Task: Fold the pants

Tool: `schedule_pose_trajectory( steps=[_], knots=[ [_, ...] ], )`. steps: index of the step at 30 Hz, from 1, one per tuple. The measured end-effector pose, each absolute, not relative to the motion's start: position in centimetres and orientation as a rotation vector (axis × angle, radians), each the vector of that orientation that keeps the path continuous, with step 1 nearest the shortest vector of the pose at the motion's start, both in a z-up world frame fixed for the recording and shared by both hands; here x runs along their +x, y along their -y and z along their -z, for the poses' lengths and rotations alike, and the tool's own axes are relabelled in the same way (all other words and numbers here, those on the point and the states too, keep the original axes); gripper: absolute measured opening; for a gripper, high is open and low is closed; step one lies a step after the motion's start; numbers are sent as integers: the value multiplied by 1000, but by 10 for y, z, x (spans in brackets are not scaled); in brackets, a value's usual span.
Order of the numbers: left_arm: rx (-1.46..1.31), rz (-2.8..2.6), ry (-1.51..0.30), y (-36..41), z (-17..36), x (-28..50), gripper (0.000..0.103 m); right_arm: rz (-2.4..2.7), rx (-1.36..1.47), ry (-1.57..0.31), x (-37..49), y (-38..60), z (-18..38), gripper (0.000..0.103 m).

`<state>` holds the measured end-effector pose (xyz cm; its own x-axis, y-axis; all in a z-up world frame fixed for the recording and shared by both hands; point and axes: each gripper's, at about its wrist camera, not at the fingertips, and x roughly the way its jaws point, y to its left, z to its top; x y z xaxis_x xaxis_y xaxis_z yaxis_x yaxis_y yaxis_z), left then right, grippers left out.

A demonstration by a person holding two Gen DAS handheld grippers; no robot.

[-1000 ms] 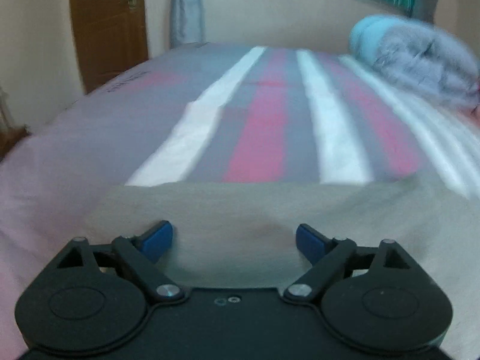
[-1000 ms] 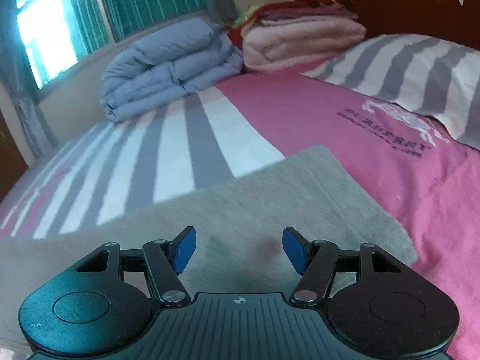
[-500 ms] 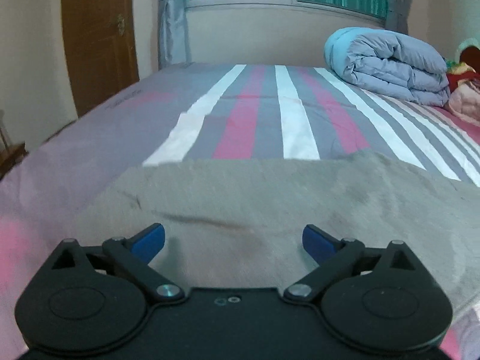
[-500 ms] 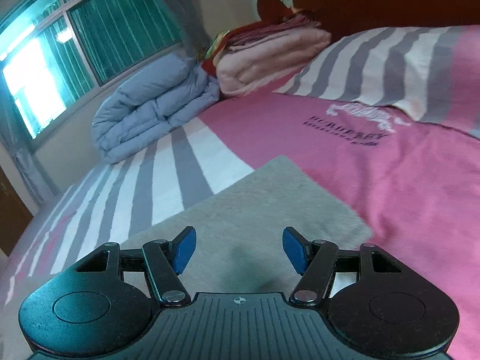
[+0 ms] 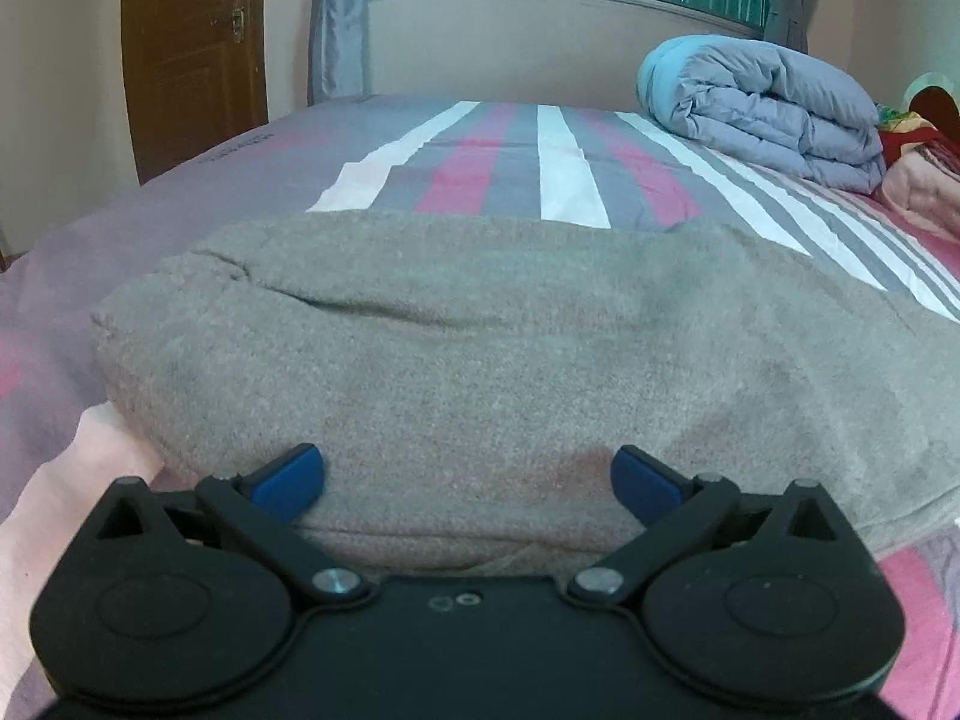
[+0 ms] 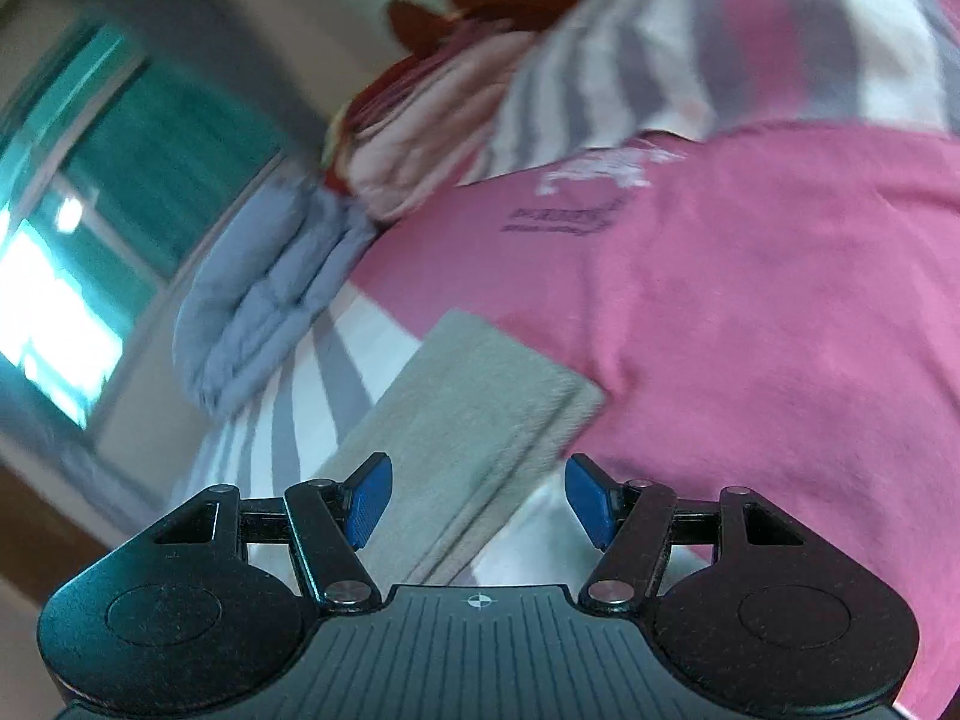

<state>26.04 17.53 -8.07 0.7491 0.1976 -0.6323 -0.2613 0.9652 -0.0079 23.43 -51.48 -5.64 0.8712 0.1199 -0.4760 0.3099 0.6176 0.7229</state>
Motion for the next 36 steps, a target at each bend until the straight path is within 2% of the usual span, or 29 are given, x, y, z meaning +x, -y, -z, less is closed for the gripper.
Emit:
schedule_pose_trajectory(
  steps=[9, 15, 16, 17, 18, 19, 24, 26, 29, 36],
  knots=[
    [-95, -254, -661, -173, 84, 257, 97, 46, 1115, -558, 251, 536, 78, 64],
    [-91, -257, -657, -172, 84, 256, 97, 82, 1066, -686, 293, 531, 73, 63],
    [-91, -257, -656, -172, 84, 256, 97, 84, 1032, -692, 298, 528, 71, 59],
    [-91, -257, -655, -172, 84, 255, 97, 94, 983, -701, 300, 525, 72, 25],
    [-92, -255, -654, -173, 84, 255, 97, 112, 929, -721, 304, 525, 76, 13],
    [-94, -253, -653, -173, 83, 255, 97, 94, 931, -700, 301, 529, 83, 9],
    [-135, -226, -620, -180, 76, 245, 97, 99, 1021, -594, 272, 530, 96, 9],
    [-164, -221, -587, -185, 68, 235, 97, 97, 969, -595, 270, 526, 89, 9],
    [-202, -257, -539, -194, 60, 217, 97, 57, 804, -563, 272, 509, 58, 9],
    [-267, -311, -563, -220, 57, 189, 97, -106, 503, -443, 276, 425, -20, 9]
  ],
)
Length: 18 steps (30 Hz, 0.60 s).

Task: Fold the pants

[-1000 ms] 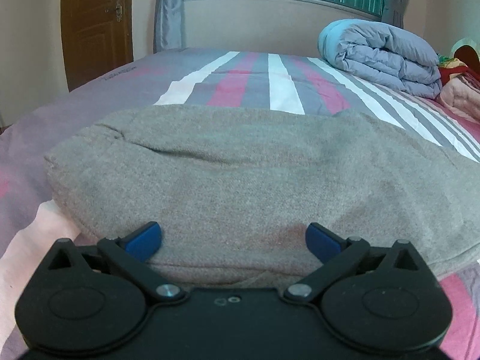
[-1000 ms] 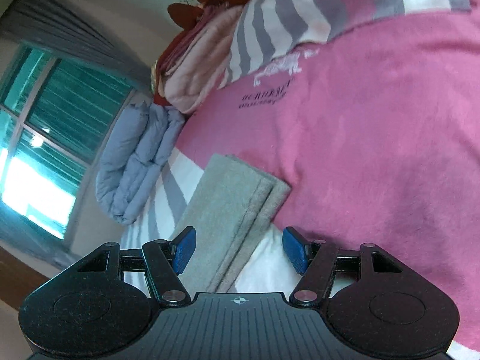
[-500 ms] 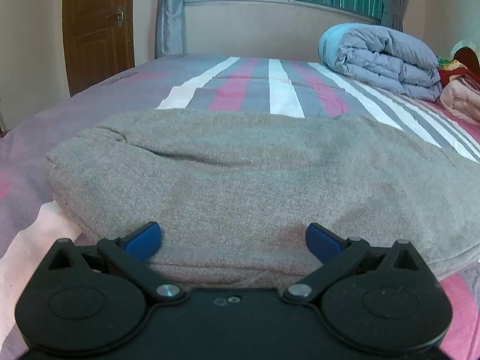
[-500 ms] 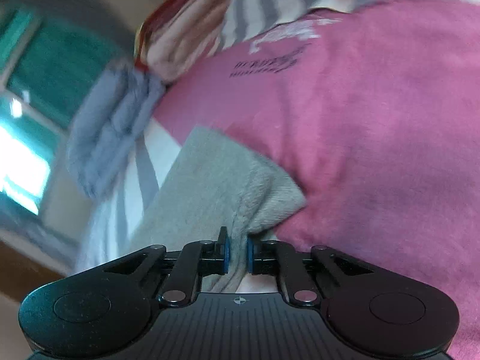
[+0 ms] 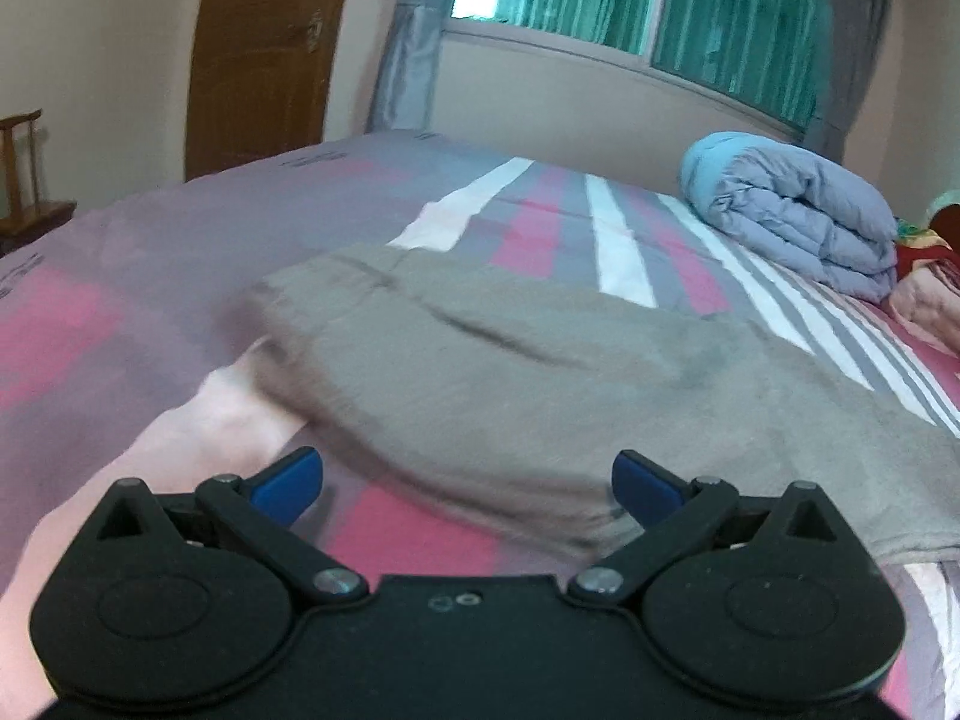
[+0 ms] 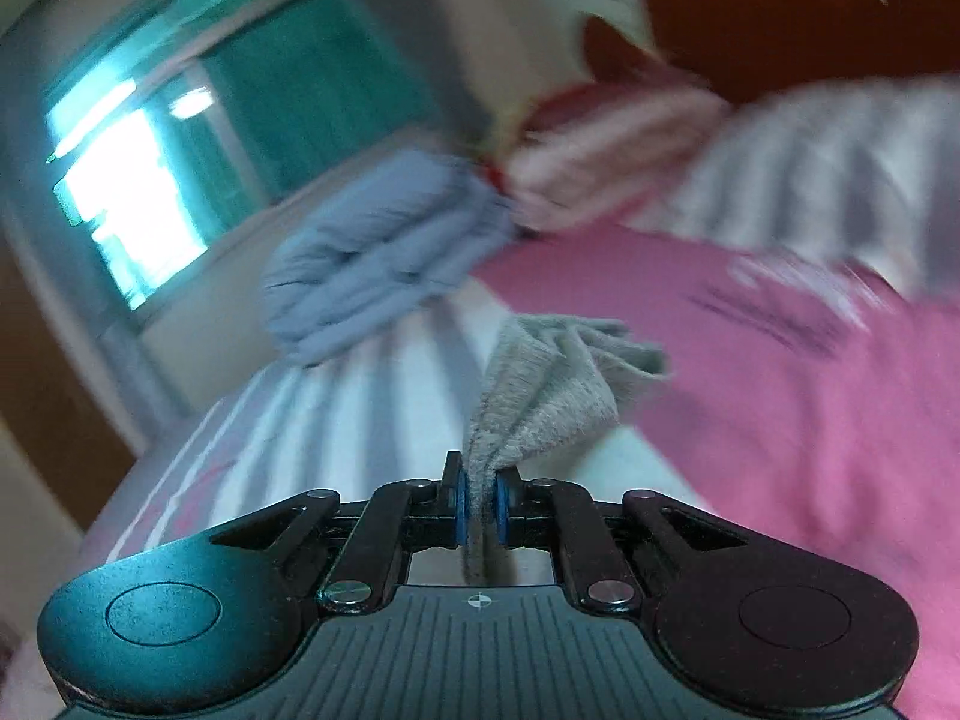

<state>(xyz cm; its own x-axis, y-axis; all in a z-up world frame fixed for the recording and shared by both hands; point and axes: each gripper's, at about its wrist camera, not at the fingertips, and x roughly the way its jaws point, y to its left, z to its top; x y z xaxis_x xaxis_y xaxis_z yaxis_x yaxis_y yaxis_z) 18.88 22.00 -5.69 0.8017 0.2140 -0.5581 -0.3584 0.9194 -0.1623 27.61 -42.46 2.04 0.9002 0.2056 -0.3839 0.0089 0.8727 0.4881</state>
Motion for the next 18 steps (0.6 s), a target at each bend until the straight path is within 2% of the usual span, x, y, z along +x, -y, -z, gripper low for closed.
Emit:
schedule_pose_trajectory(
  steps=[8, 13, 14, 15, 16, 18],
  knots=[
    [-327, -345, -572, -250, 63, 159, 97, -382, 311, -390, 289, 263, -58, 9],
    [-333, -340, -585, -257, 70, 151, 97, -582, 157, -499, 274, 144, -21, 9],
    [-332, -338, -587, -256, 70, 150, 97, -644, 121, -550, 270, 119, -5, 18],
    [-330, -336, -591, -256, 70, 151, 97, -725, 60, -670, 270, 89, 18, 32],
    [-330, -330, -593, -257, 69, 151, 97, -754, -5, -770, 266, 65, 33, 33],
    [-333, -323, -587, -260, 68, 151, 97, -751, -38, -626, 238, 58, 31, 38]
  ],
)
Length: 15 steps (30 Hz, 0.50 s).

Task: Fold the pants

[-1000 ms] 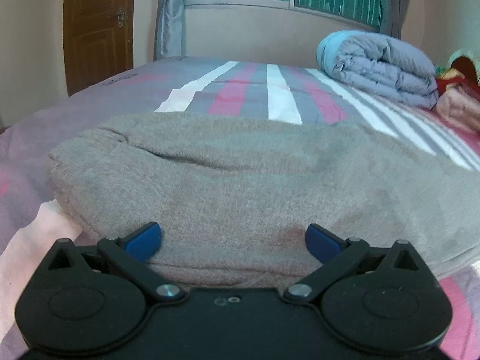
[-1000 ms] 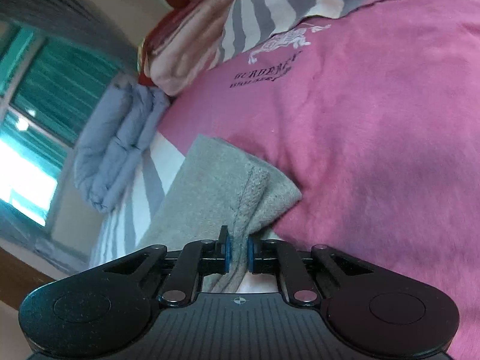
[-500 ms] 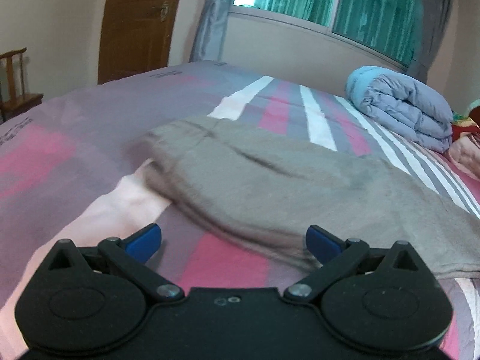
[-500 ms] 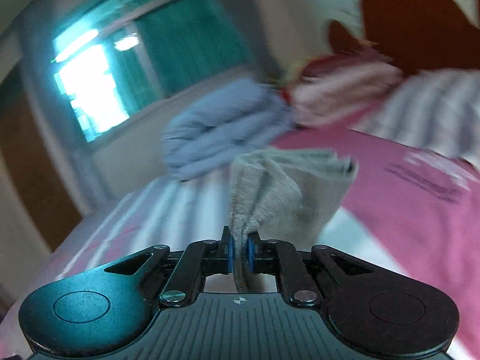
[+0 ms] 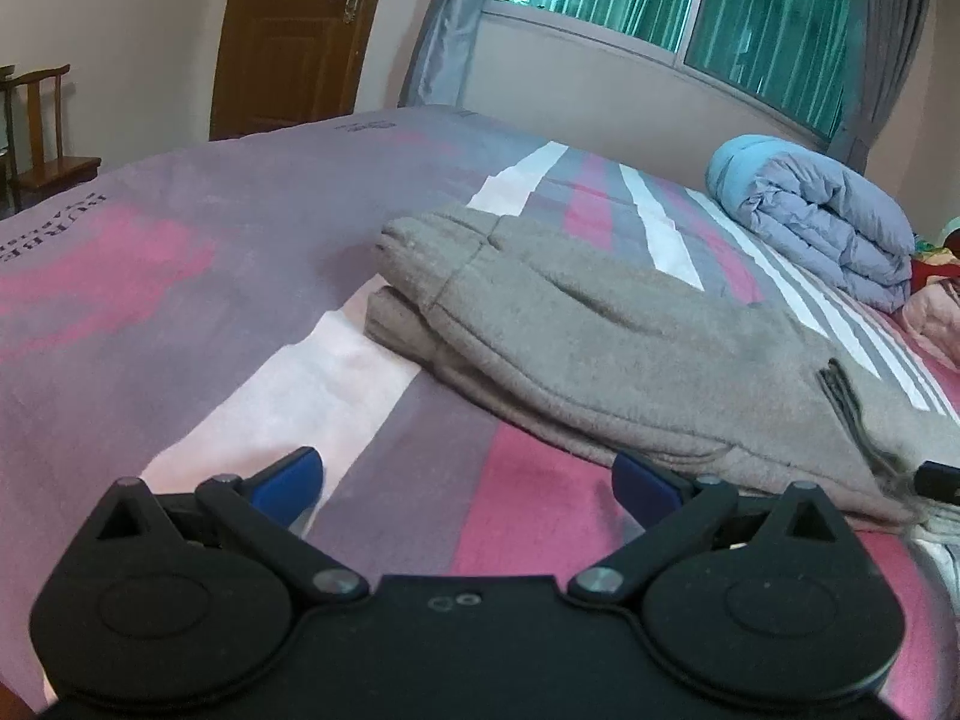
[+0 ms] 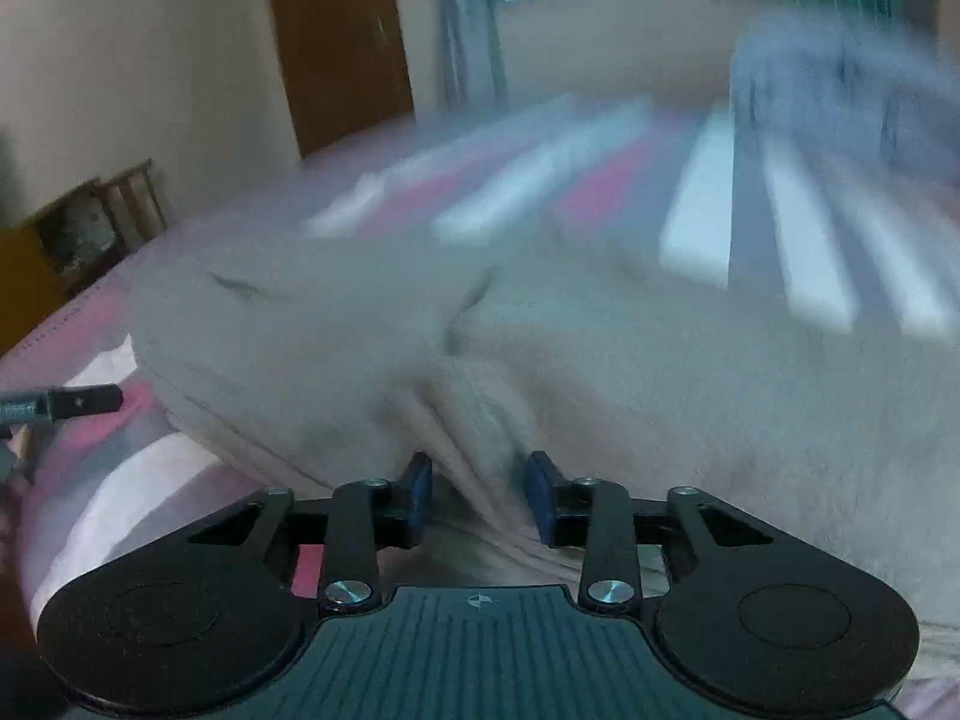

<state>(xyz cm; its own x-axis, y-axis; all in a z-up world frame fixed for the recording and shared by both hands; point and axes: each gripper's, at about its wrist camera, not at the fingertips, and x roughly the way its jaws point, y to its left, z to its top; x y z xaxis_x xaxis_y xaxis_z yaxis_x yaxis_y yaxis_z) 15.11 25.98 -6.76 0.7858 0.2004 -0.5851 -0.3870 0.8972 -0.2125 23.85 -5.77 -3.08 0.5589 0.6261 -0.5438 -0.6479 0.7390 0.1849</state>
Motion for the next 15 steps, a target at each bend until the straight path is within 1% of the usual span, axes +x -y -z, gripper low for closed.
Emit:
schedule_pose_trajectory(
  steps=[2, 5, 8, 9, 10, 11, 12, 15],
  knots=[
    [-340, -326, -585, -261, 68, 152, 97, -806, 91, -627, 235, 68, 26, 38],
    [-357, -332, -578, -258, 69, 154, 97, -756, 131, -569, 237, 81, 16, 38],
    [-379, -328, -575, -255, 70, 157, 97, -732, 169, -591, 252, 82, 17, 38],
    [-384, -327, -580, -254, 70, 158, 97, -725, 168, -613, 256, 78, 22, 38],
    [-392, -327, -590, -253, 70, 160, 97, -719, 150, -667, 263, 71, 31, 38],
    [-407, -328, -595, -253, 70, 161, 97, -743, 136, -777, 270, 64, 42, 38],
    [-426, -326, -594, -255, 69, 161, 97, -757, 140, -805, 271, 59, 48, 39],
    [-468, -320, -592, -262, 67, 159, 97, -733, 195, -720, 260, 78, 31, 39]
  ],
)
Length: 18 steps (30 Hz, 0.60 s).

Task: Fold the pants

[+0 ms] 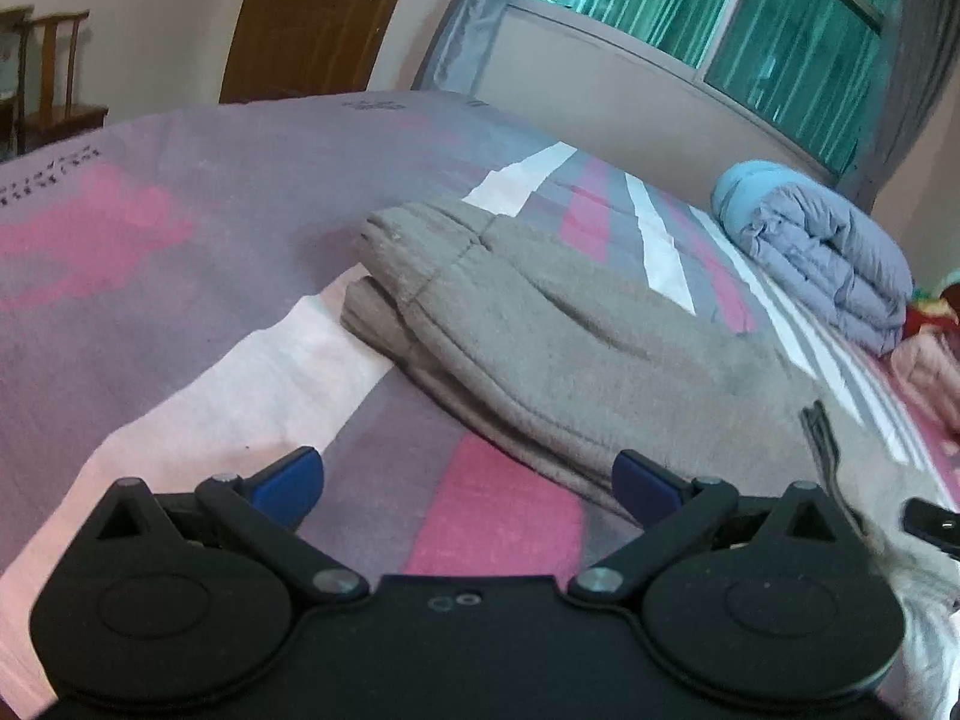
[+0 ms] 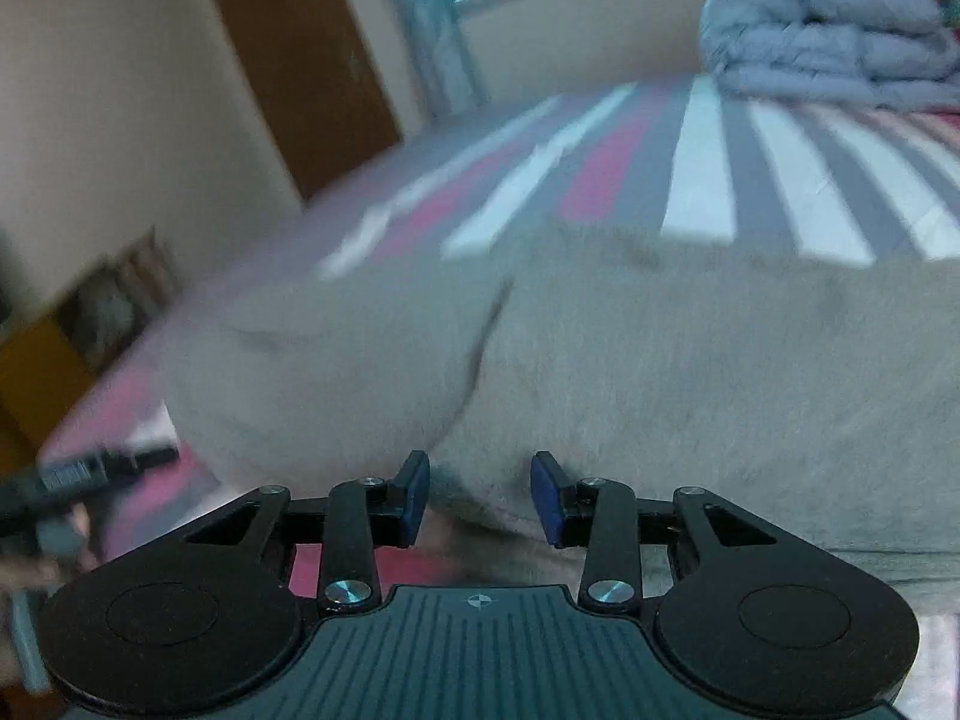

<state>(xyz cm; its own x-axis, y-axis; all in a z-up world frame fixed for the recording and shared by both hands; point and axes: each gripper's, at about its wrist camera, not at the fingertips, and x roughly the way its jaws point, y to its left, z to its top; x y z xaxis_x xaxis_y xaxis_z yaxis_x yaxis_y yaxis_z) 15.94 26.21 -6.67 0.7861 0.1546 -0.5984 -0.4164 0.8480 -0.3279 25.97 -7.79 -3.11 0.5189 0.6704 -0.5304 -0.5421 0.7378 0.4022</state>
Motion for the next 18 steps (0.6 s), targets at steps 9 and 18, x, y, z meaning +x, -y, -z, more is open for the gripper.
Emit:
schedule_pose_trajectory(
  steps=[9, 18],
  knots=[
    [-470, -321, -599, -262, 67, 163, 97, -646, 216, -734, 266, 141, 39, 39],
    [-512, -308, -575, -264, 64, 167, 97, -502, 265, -671, 266, 174, 48, 57]
  ],
)
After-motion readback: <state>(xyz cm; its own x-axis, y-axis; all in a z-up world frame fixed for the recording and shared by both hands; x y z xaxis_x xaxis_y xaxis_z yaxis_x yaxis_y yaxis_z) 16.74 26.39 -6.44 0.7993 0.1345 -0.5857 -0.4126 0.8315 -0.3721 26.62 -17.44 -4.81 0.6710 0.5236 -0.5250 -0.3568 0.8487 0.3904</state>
